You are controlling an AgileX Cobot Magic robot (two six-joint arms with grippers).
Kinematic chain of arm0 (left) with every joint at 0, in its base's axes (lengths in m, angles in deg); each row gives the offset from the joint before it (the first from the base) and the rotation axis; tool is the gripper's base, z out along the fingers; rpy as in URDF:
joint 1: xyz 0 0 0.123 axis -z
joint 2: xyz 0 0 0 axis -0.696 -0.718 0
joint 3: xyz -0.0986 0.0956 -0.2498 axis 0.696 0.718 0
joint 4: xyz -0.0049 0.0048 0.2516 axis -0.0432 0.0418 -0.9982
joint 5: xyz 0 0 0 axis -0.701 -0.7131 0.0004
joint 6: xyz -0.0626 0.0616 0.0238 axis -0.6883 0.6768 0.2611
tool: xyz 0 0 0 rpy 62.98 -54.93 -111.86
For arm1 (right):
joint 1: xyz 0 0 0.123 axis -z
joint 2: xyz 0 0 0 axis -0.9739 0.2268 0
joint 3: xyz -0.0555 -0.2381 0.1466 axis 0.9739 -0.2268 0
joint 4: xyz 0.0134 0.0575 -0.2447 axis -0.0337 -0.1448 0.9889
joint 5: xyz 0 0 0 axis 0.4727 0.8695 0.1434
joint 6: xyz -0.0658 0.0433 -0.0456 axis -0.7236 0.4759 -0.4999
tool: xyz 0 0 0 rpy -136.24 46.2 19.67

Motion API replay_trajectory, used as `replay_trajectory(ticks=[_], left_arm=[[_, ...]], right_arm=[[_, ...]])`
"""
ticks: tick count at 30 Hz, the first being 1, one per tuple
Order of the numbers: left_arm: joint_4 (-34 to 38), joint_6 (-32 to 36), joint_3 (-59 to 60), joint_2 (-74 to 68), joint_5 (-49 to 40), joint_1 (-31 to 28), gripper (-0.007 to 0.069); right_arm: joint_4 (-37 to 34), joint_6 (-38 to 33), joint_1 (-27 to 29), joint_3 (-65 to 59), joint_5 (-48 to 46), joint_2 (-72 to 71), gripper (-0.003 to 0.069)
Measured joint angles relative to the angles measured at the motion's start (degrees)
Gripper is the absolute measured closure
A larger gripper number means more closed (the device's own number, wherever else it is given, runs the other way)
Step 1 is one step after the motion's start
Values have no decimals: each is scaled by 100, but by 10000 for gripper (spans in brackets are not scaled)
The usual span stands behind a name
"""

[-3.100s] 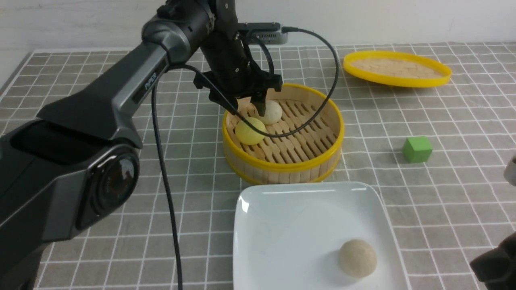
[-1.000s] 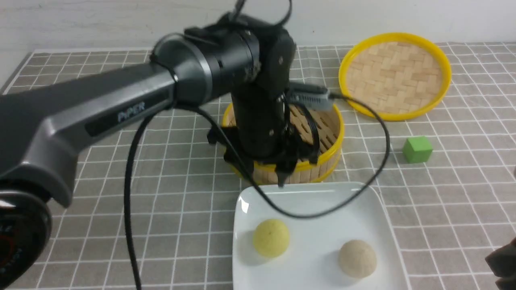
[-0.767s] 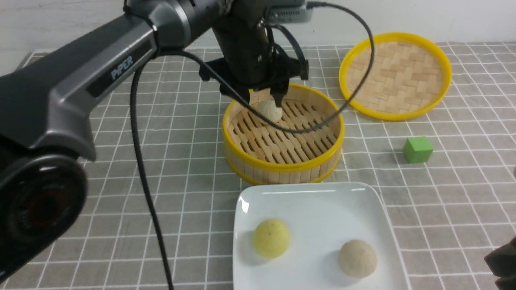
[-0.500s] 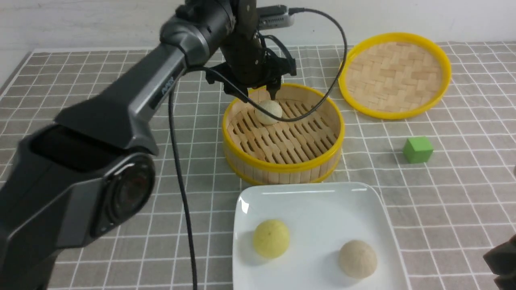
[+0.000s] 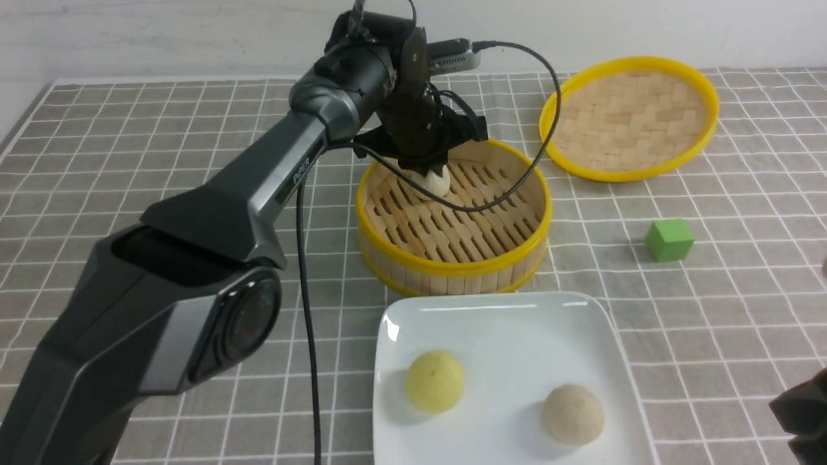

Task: Put the steamed buns into the plate on the grey tablecloth.
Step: 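Reach into the bamboo steamer and grasp a bun with the left gripper, then carry the bun from the bamboo steamer to the plate with the left gripper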

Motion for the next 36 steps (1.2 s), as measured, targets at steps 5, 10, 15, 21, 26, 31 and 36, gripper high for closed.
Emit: replay_trajectory(ticks=[5, 10, 15, 21, 26, 31, 36], left_arm=[[-146, 303, -598, 757, -714, 6, 600], [445, 773, -502, 2003, -714, 90, 600], [912, 1369, 1691, 3351, -714, 521, 600], [343, 1058, 5639, 4884, -677, 1381, 600], [348, 194, 7758, 5426, 698, 1914, 597], [368, -153, 8438, 5196, 1802, 2008, 593], [425, -173, 8458, 4967, 2142, 2008, 561]], right_arm=[[-6, 0, 0, 0, 6, 0, 571], [8, 0, 0, 0, -6, 0, 566], [52, 0, 0, 0, -92, 0, 566], [45, 0, 0, 0, -149, 0, 566], [-2, 0, 0, 0, -147, 0, 566], [-2, 0, 0, 0, -172, 0, 563], [44, 139, 0, 139, -420, -222, 563]])
